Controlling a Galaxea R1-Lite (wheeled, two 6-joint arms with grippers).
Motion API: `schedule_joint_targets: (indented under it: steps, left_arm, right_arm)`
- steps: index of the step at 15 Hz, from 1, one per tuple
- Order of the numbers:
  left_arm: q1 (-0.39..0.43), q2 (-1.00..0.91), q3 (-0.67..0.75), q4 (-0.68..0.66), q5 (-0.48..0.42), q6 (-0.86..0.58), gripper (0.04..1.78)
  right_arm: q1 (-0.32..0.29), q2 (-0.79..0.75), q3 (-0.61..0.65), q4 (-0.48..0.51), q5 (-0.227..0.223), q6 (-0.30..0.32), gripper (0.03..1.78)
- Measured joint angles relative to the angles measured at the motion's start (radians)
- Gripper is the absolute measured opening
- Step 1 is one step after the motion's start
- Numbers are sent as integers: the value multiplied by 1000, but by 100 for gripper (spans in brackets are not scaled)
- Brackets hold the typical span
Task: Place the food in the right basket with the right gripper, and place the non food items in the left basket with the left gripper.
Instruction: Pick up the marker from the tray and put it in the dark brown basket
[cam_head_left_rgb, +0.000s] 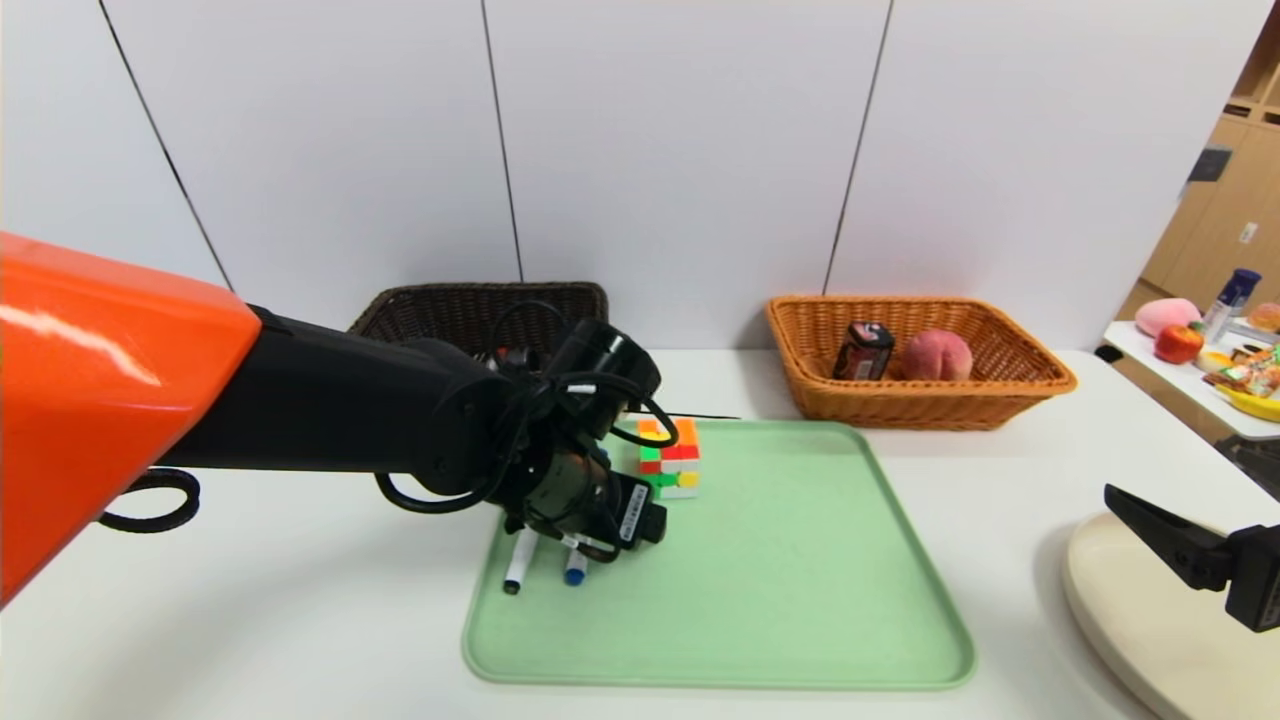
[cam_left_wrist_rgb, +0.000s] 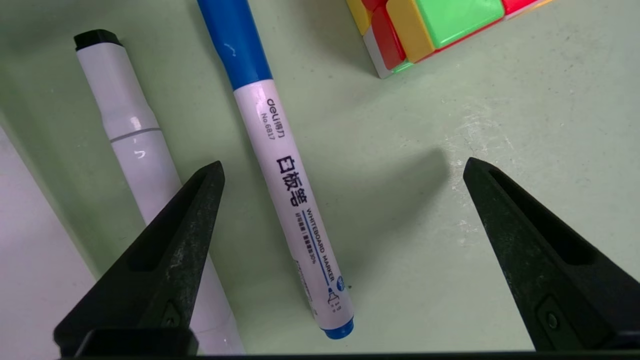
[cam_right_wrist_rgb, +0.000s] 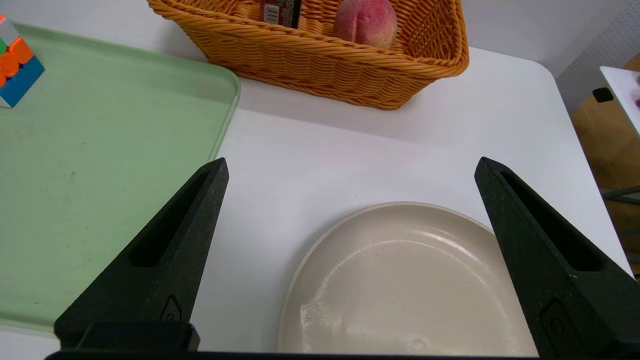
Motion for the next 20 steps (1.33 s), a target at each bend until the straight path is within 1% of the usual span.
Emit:
schedule_joint_targets:
  steps: [5,6,8,9,13,14,15,20]
  left_arm:
    - [0,20,-8,-2,2,4,169]
    - [0,21,-8,-3,5,4,160]
    - [1,23,-9,-2,17,2,127]
    - [0,24,-9,-1,21,1,114]
    - [0,26,-10,-1,21,2,70]
    - [0,26,-10,-1,21,1,21]
    - [0,27,-10,0,21,1,16]
    - [0,27,-10,1,22,2,16]
  right_arm:
    - [1,1,2,0,0,0,170]
    - [1,1,2,0,0,1,170]
    - [1,1,2,0,0,2,170]
    - [1,2,2,0,0,2,170]
    - [2,2,2,0,0,1,170]
    - [2,1,1,0,0,2,170]
    - [2,1,1,0,0,2,170]
    - [2,1,-1,0,0,2,170]
